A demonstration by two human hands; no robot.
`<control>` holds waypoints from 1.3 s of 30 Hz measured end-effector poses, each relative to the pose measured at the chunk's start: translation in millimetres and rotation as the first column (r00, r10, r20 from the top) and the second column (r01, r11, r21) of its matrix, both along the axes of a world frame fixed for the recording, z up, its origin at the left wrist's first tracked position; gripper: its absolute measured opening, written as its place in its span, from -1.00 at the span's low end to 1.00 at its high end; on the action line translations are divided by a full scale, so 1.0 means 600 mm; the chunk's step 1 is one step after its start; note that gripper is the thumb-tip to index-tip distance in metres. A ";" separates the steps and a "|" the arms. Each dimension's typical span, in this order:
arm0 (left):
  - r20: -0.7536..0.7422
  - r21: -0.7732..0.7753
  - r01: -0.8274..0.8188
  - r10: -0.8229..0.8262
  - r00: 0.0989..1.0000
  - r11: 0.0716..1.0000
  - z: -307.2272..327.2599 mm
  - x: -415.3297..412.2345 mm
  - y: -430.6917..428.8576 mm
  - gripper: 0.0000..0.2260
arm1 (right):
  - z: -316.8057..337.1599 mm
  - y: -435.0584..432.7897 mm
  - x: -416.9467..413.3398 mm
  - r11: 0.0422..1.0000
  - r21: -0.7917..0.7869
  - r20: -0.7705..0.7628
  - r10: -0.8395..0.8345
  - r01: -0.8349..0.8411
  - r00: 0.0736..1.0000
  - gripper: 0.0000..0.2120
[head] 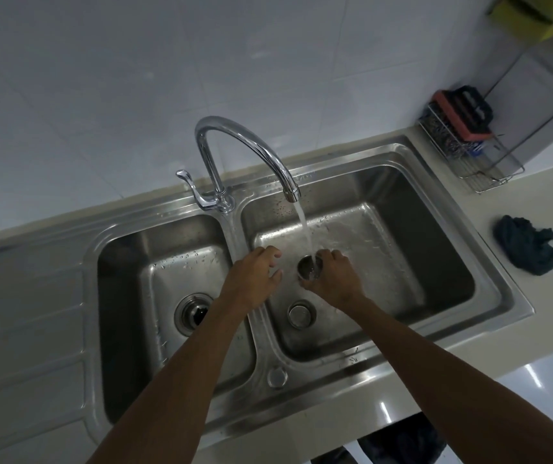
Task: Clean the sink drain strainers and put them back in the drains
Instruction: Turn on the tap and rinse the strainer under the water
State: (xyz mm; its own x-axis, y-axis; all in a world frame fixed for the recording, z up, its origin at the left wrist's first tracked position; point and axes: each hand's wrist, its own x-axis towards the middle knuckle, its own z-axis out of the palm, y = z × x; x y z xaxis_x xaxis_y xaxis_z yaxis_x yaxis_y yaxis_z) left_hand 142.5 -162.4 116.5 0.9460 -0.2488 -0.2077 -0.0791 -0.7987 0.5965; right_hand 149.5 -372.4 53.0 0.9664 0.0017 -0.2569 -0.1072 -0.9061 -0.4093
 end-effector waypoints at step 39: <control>-0.009 -0.211 -0.348 0.354 0.935 0.914 -0.012 0.042 -0.061 -0.72 | 0.051 -0.014 0.011 -0.154 0.526 -0.851 -0.101 0.836 0.516 -0.41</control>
State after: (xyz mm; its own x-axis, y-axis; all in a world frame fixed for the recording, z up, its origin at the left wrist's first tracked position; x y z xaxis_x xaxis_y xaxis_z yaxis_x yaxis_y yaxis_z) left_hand 167.7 -199.3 109.3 0.9850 0.0659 -0.1592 0.1643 -0.6383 0.7521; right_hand 156.0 -380.7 83.4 0.5476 0.1545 -0.8224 -0.7379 0.5526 -0.3875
